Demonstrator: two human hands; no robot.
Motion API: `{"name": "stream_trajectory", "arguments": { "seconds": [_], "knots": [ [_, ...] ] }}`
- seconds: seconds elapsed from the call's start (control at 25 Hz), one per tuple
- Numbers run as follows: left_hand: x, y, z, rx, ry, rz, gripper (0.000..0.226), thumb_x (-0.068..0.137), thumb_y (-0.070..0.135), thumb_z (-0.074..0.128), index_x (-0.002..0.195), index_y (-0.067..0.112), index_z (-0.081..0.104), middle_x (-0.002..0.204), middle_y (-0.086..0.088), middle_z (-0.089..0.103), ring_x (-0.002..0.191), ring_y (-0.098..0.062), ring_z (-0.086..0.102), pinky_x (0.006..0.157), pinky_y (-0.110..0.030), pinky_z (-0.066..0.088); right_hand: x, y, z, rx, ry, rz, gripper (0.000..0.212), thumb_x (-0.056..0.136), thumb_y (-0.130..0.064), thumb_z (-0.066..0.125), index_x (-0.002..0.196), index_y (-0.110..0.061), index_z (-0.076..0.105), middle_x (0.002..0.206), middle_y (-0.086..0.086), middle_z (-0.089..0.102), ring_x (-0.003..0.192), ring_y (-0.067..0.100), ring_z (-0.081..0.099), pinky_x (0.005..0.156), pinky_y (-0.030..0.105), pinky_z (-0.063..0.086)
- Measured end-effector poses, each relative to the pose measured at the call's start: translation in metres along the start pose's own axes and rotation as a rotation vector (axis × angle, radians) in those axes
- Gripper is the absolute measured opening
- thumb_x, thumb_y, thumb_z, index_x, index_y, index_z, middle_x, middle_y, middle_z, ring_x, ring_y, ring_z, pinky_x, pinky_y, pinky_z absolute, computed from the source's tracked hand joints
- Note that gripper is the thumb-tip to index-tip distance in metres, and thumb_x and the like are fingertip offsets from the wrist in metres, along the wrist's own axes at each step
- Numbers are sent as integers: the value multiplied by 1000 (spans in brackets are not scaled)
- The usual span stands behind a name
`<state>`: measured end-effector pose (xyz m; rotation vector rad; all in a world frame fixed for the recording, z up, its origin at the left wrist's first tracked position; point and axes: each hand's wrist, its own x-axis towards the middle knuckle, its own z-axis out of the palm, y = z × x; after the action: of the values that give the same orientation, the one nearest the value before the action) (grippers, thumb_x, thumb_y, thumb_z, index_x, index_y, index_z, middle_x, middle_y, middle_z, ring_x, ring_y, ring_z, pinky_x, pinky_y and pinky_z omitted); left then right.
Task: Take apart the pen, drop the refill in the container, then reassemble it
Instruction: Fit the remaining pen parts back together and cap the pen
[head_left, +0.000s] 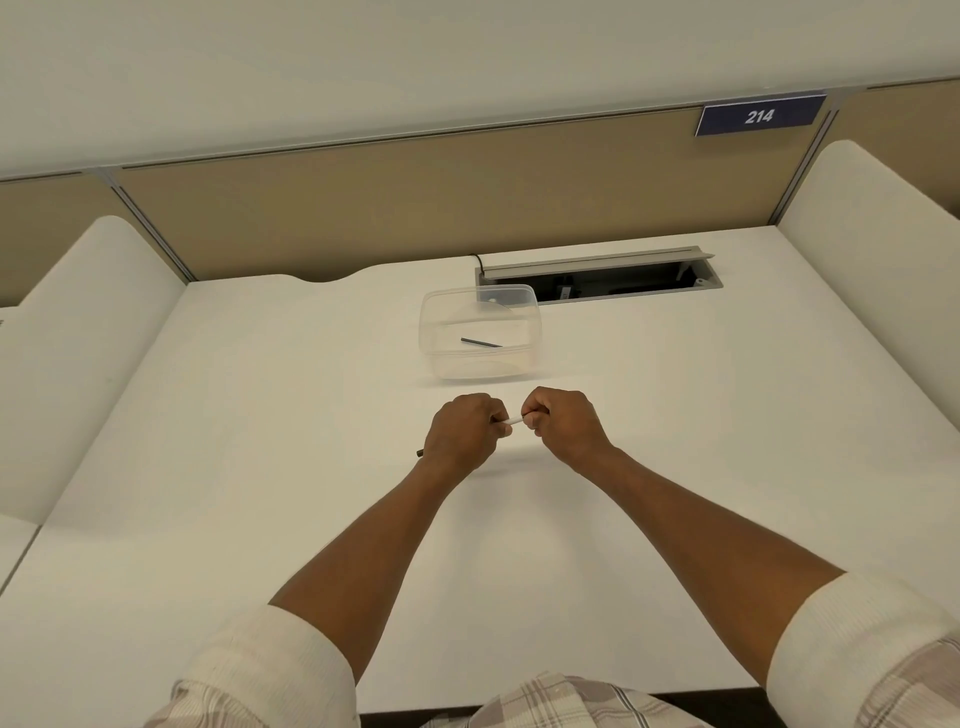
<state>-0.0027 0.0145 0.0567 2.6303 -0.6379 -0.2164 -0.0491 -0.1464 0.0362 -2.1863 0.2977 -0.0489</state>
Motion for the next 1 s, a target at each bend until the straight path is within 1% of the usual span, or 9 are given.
{"name": "stream_trajectory", "arguments": {
  "seconds": [0.2,0.36,0.44,0.6,0.84,1.0],
  "knots": [
    [-1,-1,0,-13,19,16,8,85,27,67,84,20,71,80,4,65,75,-19,56,65,-35,45,-2,-2,1,19,24,10,16,80,-7,60,72,-19,65,69,1,68,71,26,64,70,41,55],
    [-2,-1,2,-15,4,25,8,85,27,67,84,20,71,80,3,65,75,-19,57,64,-36,46,-6,0,3,41,35,35,16,82,-7,61,73,-18,66,71,2,69,73,26,66,71,41,56],
    [-2,-2,2,-12,1,34,8,85,27,67,84,20,71,80,3,65,75,-20,57,64,-35,45,-7,0,4,56,43,52,17,82,-7,61,72,-19,66,71,3,69,71,25,65,70,39,56],
    [0,-1,0,-24,4,39,7,84,27,68,82,21,71,79,4,65,75,-19,56,64,-34,44,-9,-2,3,91,80,65,18,82,-5,61,70,-18,66,69,5,69,60,15,61,66,36,55],
    [2,1,-2,-11,8,66,9,85,27,68,82,19,71,79,3,65,75,-20,57,65,-36,44,-9,-3,2,135,95,57,16,81,-4,62,70,-15,67,68,8,68,58,16,59,63,38,55],
    [3,3,-1,13,6,87,11,86,28,67,83,19,70,80,2,65,76,-20,57,66,-36,46,-10,-2,2,176,79,68,16,81,-5,62,70,-15,67,66,6,67,58,16,60,63,37,55]
  ]
}}
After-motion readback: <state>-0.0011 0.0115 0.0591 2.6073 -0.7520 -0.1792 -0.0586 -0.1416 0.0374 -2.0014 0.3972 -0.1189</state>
